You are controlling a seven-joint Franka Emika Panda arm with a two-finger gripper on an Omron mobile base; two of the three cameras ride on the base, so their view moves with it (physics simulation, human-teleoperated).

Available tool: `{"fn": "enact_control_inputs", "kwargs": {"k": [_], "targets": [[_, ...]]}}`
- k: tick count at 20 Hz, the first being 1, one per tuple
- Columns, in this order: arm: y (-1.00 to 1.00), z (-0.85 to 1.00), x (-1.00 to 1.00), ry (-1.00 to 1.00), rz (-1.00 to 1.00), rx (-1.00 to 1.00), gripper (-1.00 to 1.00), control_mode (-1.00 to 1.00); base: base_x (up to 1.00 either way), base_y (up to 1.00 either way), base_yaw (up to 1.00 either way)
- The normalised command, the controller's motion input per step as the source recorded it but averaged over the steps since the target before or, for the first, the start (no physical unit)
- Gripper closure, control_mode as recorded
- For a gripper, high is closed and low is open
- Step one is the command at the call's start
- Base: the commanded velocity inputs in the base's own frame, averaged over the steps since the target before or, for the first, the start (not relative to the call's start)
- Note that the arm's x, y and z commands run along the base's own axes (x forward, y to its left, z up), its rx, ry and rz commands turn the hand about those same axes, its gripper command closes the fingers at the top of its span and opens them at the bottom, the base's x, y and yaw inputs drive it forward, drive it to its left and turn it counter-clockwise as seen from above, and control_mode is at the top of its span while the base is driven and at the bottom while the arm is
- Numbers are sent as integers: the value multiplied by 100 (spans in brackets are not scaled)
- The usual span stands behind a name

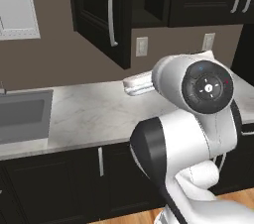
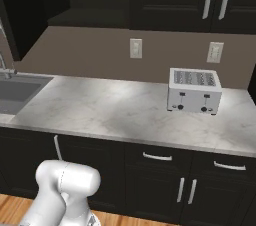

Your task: Open the cabinet and move the ladle to the pot. Then close the cabinet.

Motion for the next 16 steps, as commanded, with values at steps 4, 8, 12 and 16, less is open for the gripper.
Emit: {"fn": "enact_control_inputs", "kwargs": {"k": [4, 8, 12, 16], "targets": [[65, 0, 0, -6, 0, -22, -100, -100, 0, 0, 0], [66, -1, 0, -4, 0, -24, -100, -100, 0, 0, 0], [64, 0, 9, 0, 0, -24, -100, -100, 0, 0, 0], [51, -1, 36, 0, 0, -22, -100, -100, 0, 0, 0]]}}
